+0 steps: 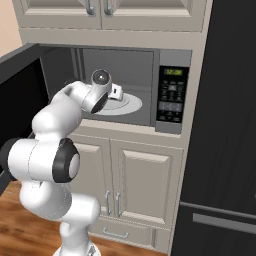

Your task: Pick the hotdog bun from the counter and place it in the microwave. Then turn on the microwave.

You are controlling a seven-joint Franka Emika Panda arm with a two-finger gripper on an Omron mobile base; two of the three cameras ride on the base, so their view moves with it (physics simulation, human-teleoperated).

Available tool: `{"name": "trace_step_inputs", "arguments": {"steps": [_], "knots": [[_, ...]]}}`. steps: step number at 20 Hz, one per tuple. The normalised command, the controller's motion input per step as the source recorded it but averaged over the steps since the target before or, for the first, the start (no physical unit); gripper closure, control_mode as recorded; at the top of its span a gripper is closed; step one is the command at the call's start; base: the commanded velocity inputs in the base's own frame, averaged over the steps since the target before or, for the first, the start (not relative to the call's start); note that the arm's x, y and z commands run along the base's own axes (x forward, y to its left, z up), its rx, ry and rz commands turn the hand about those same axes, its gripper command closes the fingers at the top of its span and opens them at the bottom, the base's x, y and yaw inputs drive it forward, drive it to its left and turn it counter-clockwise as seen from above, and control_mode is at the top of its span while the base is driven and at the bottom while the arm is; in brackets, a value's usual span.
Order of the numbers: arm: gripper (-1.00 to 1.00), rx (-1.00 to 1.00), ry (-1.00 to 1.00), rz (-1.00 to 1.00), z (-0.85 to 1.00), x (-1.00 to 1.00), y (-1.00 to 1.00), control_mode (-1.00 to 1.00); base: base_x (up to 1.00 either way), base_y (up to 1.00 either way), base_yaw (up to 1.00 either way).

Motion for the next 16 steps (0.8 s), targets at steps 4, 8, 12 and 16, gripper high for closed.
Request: {"name": "trace_step_inputs", "arguments": {"steps": [4,8,12,16], "knots": [[1.0,0.0,0.0,0.03,0.0,0.12,0.0,-1.0,0.0,0.0,0.0],[1.0,0.0,0.0,0.03,-0.05,0.11,0.0,-1.0,0.0,0.0,0.0],[1.0,0.0,0.0,0.02,-0.08,0.11,0.0,-1.0,0.0,0.0,0.0],[1.0,0.0,0.0,0.01,-0.1,0.13,0.0,-1.0,0.0,0.0,0.0]]}}
